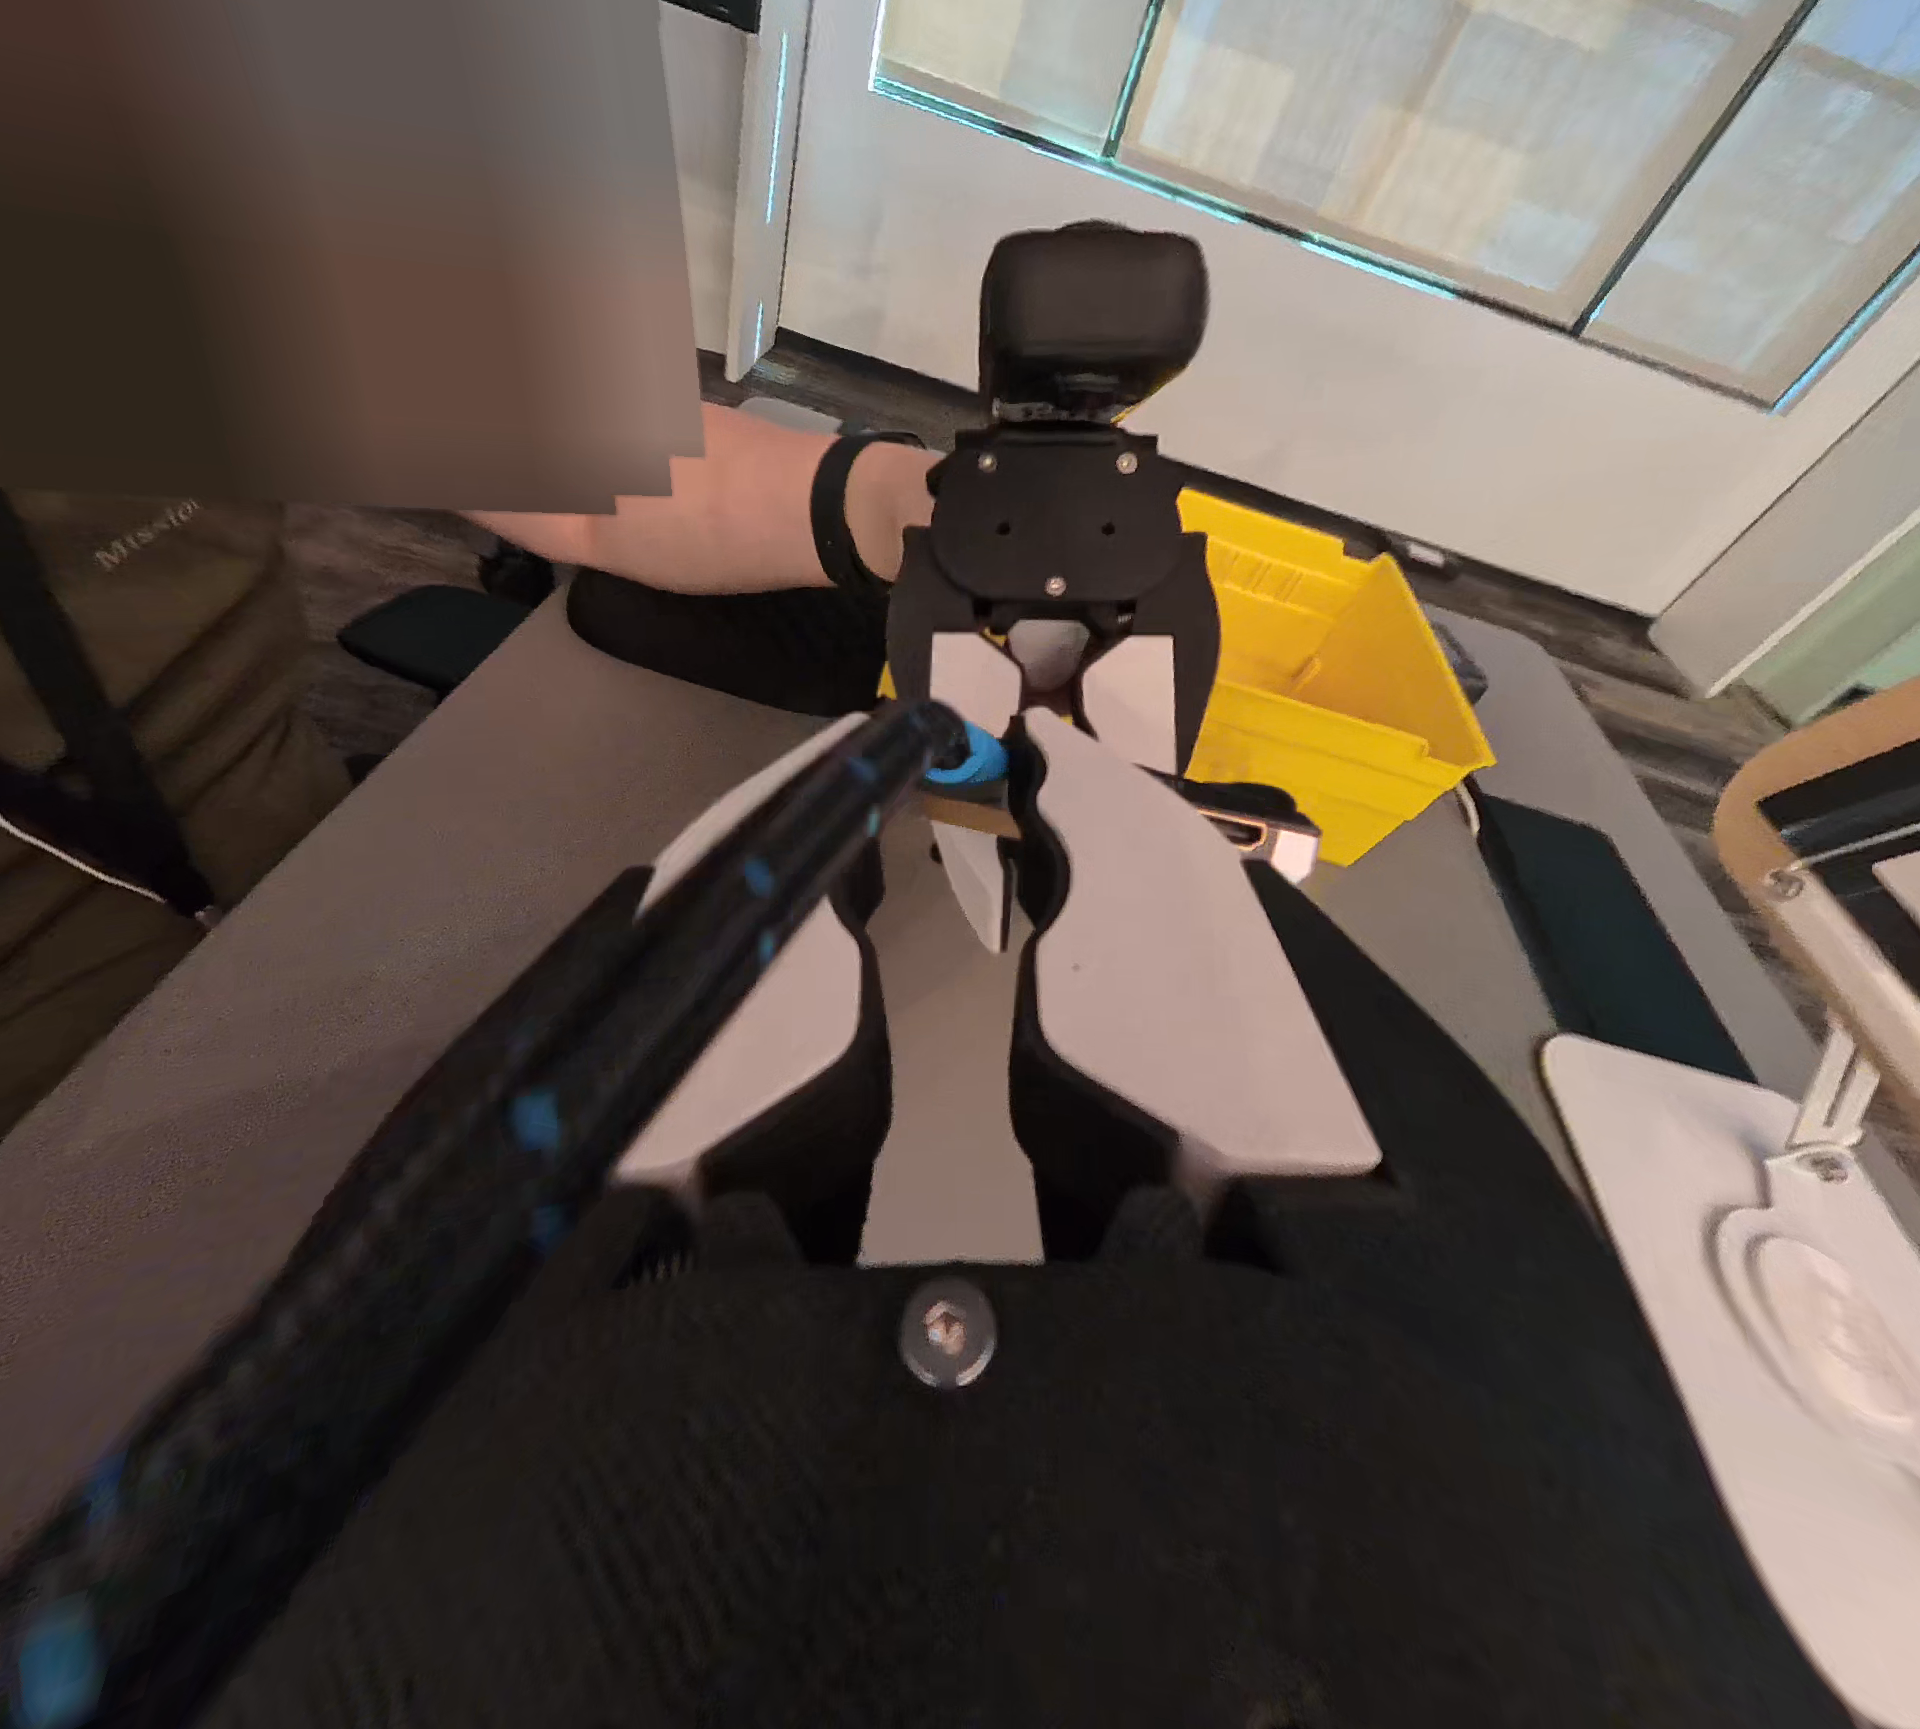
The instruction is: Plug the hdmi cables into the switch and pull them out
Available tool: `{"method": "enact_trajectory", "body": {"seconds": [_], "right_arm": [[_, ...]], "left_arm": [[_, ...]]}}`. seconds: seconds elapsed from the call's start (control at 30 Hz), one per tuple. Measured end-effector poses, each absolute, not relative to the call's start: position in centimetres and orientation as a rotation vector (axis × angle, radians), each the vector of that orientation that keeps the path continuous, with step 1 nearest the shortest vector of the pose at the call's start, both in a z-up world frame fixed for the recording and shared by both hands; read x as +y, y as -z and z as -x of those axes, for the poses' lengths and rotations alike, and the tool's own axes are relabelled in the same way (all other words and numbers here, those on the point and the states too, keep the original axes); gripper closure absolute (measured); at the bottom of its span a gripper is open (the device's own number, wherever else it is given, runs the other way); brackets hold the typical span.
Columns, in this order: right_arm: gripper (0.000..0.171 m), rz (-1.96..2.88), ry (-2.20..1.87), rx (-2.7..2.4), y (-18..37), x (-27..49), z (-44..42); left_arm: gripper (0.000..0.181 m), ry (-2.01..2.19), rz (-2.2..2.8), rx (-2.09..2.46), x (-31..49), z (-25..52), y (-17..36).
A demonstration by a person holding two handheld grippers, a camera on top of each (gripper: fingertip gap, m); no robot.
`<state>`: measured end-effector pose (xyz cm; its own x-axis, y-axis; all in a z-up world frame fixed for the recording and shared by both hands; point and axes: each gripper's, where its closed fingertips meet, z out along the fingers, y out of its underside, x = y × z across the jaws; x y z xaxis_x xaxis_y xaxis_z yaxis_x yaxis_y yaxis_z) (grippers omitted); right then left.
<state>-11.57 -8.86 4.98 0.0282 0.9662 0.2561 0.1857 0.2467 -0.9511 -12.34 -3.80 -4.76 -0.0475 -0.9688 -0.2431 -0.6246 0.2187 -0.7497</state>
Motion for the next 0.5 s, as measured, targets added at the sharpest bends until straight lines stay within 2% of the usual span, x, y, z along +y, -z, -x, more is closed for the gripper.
{"method": "enact_trajectory", "body": {"seconds": [0.13, 0.2, 0.4, 0.43, 0.5], "right_arm": [[0.141, 1.293, -0.886, -1.377, -4.6, -8.1, 11.6], [0.148, 1.303, -0.881, -1.395, -4.5, -8.3, 11.8], [0.149, 1.199, -0.739, -1.476, -4.7, -9.2, 11.9], [0.149, 1.189, -0.721, -1.492, -4.7, -9.3, 12.0], [0.149, 1.174, -0.703, -1.532, -4.2, -9.7, 12.3]], "left_arm": [[0.158, 0.618, 1.538, 1.755, -3.8, 12.5, 4.6], [0.158, 0.573, 1.521, 1.757, -3.5, 12.5, 4.6], [0.157, 0.588, 1.406, 1.723, -4.0, 11.8, 4.1], [0.155, 0.587, 1.382, 1.7, -4.0, 11.6, 3.7], [0.136, 0.599, 1.341, 1.658, -4.2, 11.0, 3.1]]}}
